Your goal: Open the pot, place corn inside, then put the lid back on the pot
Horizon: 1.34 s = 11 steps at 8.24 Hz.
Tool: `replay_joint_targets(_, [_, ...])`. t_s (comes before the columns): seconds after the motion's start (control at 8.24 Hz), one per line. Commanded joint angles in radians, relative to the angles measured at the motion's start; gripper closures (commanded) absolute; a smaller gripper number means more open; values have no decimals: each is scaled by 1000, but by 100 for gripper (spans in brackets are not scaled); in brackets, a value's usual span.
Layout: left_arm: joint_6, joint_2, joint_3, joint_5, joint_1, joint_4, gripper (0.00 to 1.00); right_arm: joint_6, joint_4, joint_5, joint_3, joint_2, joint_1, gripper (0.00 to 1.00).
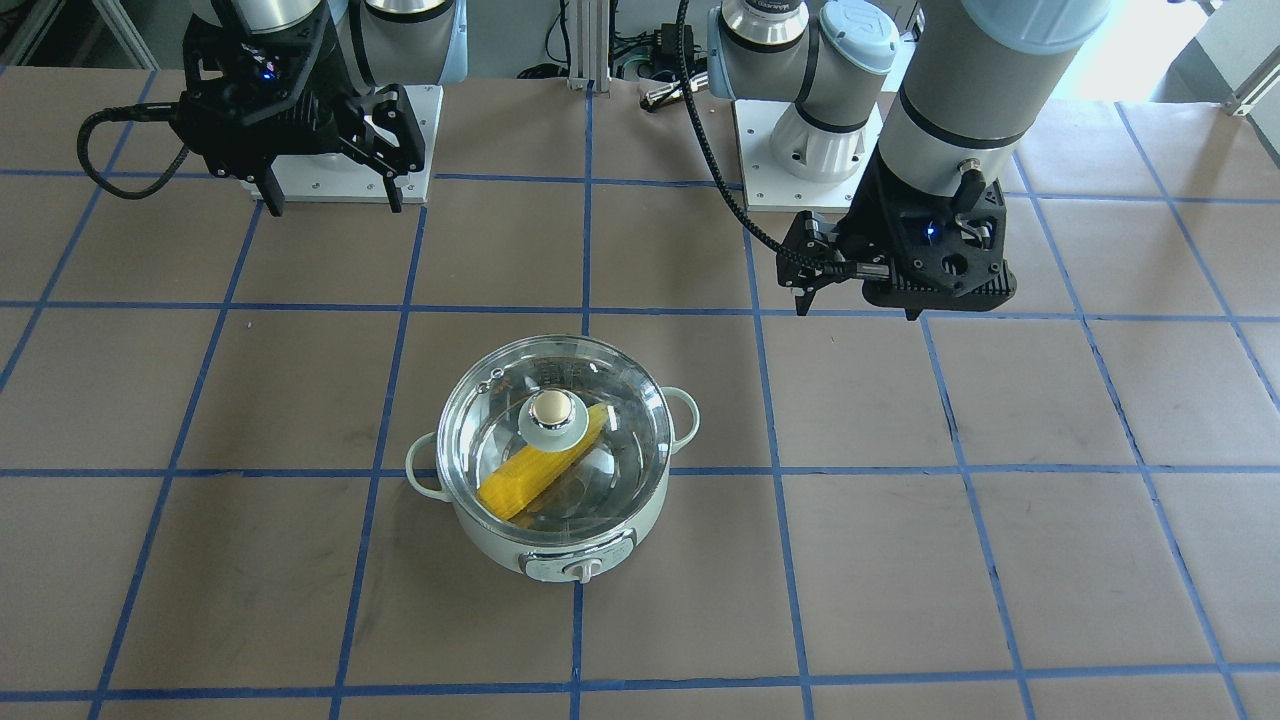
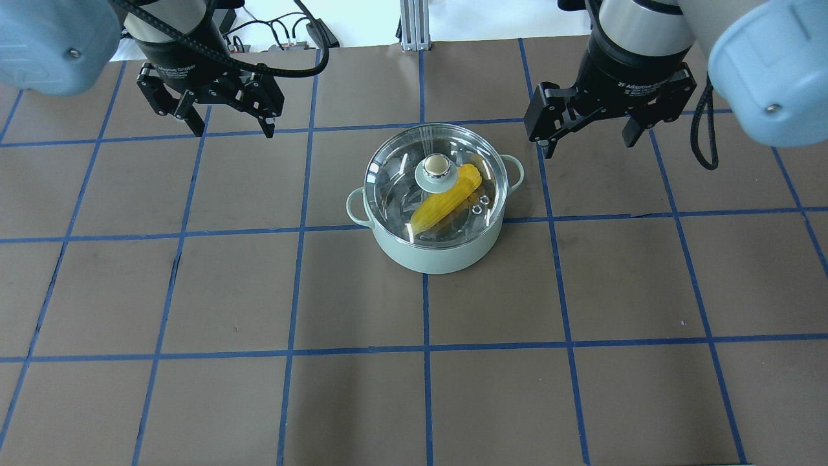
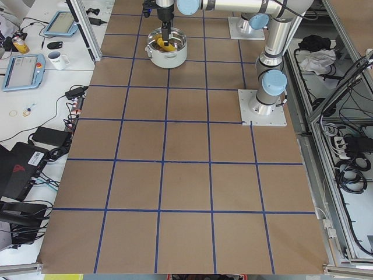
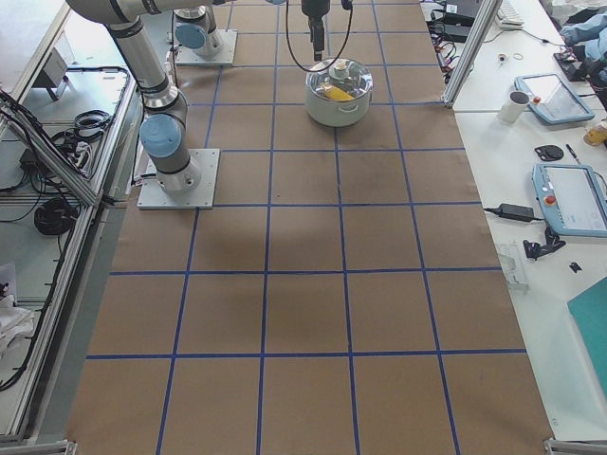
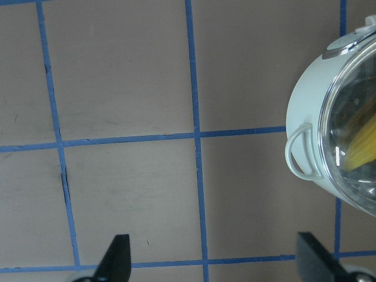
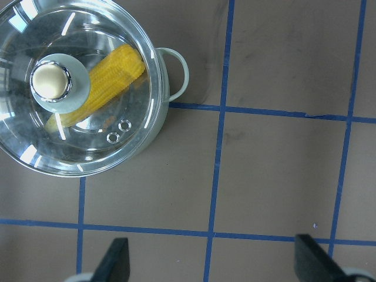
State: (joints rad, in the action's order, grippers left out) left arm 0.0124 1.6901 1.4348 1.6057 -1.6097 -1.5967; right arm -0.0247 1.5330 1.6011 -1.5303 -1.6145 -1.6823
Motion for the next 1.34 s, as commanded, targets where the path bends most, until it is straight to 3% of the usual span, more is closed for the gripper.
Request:
replay_joint_targets(0.0, [1,-7,3,0,2,0,0,0,1,0,-1,1,0,0])
replay_joint_targets(1.21, [14,-7,12,3,2,18,0,0,3,-3,-2,1,-2,0])
